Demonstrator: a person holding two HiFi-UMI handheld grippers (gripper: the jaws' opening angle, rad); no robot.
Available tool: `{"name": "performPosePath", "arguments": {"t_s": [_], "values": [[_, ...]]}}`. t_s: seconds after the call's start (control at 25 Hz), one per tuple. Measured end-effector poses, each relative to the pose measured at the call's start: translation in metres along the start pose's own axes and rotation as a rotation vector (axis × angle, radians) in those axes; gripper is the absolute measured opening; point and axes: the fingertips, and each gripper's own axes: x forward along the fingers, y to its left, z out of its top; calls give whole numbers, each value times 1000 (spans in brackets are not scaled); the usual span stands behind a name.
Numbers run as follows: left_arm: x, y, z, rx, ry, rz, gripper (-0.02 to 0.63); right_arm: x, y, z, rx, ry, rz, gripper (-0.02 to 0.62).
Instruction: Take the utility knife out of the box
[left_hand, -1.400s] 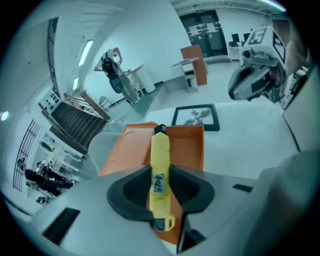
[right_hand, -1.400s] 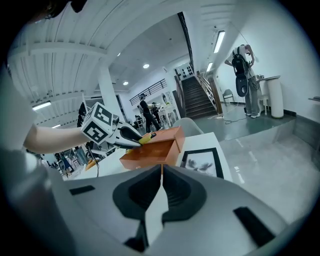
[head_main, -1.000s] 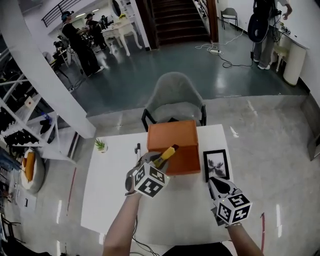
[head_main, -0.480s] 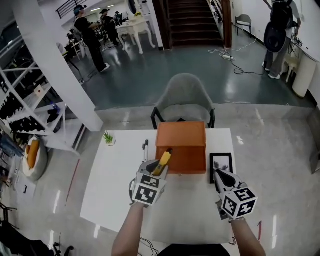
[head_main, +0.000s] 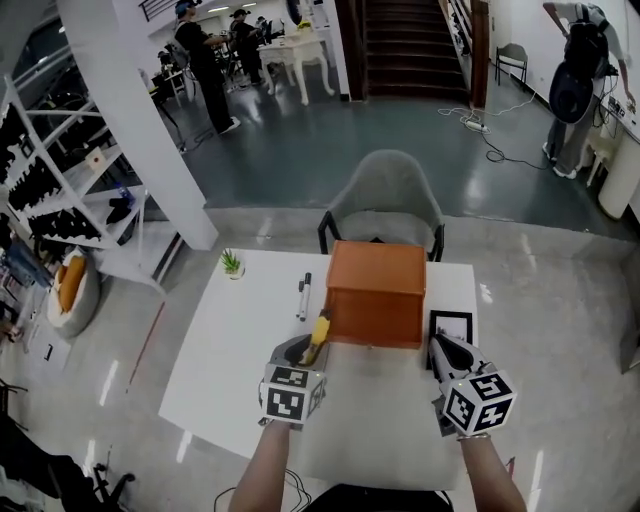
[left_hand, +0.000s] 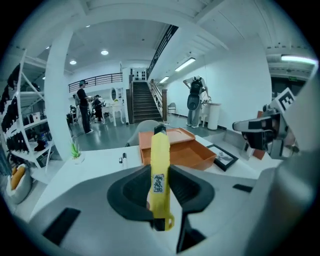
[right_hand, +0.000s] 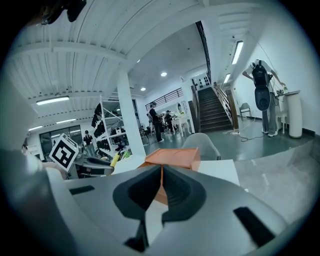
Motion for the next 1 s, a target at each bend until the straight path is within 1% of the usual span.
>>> {"name": "performPosePath", "arguments": {"t_s": [0.2,0.4,0.76,1.0], "values": [[-17,13,-16,-88,-20,52,110,6,9,-1,-7,4,19,0],[-31,23,-35,-150,-17,103,109,8,20,-1,-2,0,40,0],[-44,28,-45,-268,-59,139,109,13,30,-4,-30,11,63,0],[-46,28,-49,-302,-70,147,109,13,32,-8,-49,13,55,0]]}}
